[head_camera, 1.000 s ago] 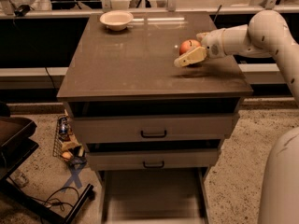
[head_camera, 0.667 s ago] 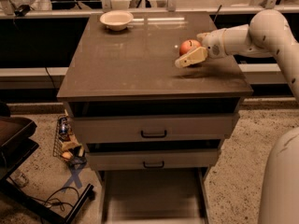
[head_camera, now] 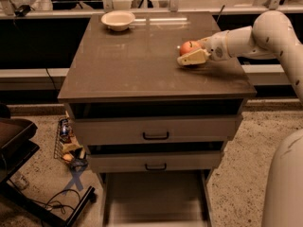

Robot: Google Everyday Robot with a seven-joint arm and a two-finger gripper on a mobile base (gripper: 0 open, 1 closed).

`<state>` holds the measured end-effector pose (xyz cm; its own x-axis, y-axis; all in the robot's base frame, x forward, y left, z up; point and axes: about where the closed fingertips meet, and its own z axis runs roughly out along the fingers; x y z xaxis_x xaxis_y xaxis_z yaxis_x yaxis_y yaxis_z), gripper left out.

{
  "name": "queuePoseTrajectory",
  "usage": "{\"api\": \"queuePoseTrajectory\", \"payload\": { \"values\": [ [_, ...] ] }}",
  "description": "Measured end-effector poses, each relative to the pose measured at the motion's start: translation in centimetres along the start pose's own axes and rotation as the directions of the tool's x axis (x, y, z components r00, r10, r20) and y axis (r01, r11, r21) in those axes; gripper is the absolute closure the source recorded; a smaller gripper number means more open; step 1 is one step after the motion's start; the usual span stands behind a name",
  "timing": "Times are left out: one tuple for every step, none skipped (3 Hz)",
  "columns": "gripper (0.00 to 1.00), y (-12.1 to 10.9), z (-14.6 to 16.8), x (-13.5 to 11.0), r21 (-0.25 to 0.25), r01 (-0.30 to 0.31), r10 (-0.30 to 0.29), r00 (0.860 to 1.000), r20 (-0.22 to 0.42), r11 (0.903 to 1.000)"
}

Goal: Place apple into bottom drawer

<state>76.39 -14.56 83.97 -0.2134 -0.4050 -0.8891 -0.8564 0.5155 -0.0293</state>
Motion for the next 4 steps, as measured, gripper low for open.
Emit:
{"api": "queuePoseTrajectory", "payload": {
  "values": [
    [0.62,0.1,0.3,0.0,-0.005,-0.001,0.001,1.0,0.0,1.0],
    [0.85,0.3,0.7,0.0,-0.011,-0.001,0.001,1.0,-0.001,0.9999],
    [1.0,0.2,0.5,-0.4,-0.001,0.002,-0.002,1.0,-0.005,1.0],
    [1.0,-0.3,-2.5,-2.6,0.064,0.023,-0.022,1.0,-0.007,0.9977]
  ]
}}
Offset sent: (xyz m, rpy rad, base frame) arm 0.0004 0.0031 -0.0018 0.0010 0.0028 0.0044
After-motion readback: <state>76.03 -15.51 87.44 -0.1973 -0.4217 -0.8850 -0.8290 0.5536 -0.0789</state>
